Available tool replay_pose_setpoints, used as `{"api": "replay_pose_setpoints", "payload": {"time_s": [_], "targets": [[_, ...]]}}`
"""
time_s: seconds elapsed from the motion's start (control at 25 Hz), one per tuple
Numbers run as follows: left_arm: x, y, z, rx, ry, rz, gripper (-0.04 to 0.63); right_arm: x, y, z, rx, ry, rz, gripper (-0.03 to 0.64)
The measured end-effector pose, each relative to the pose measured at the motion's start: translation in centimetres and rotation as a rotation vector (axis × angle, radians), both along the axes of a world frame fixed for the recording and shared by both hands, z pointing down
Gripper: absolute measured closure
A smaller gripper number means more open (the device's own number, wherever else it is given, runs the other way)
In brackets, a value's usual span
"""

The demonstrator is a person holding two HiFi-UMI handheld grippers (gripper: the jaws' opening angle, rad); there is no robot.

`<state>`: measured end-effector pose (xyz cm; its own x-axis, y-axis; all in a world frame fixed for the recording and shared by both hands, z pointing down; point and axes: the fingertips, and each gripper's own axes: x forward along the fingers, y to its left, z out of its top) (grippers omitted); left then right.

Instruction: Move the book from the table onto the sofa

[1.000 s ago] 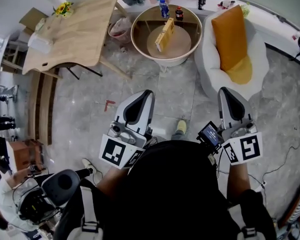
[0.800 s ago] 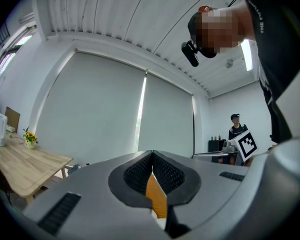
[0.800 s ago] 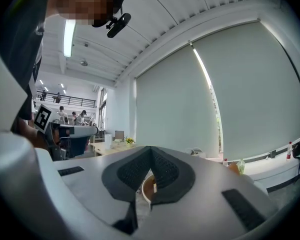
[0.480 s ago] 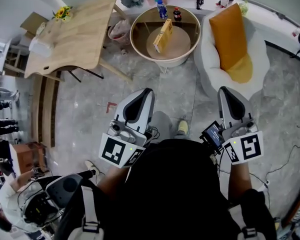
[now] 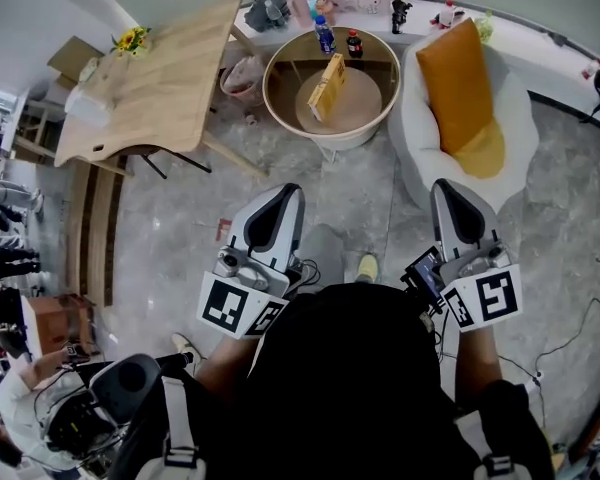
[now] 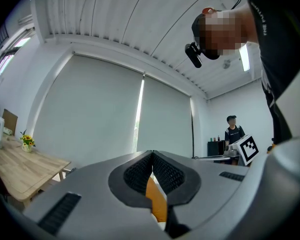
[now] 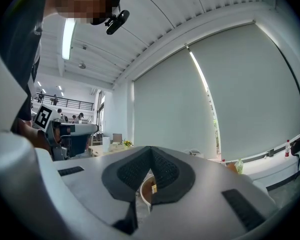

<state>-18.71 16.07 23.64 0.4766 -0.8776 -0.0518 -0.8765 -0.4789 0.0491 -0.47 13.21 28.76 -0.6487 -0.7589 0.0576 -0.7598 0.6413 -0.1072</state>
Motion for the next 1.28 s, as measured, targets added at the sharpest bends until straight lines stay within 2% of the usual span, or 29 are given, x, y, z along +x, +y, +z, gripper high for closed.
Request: {"api": "replay_pose_setpoints", "payload": {"time_s": [0.64,0.92,1.28], "targets": [[-0.2,-1.0,0.2,0.008,0.05,0.01,0.581,-1.2,-1.2,0.1,0.016,0.021,-0.025,0.607],[-0.6,-3.1,1.2,-0.006,0.069,0.028,0.581,-2.1,-2.9,0.9,-0.001,0.038,-0.018,0.607],[-3.0,-7.1,2.1,-0.006,0.053,0.021,0.581,-4.2,-6.4,0.9,-0.007,0.045,-0.021,0.607]]}}
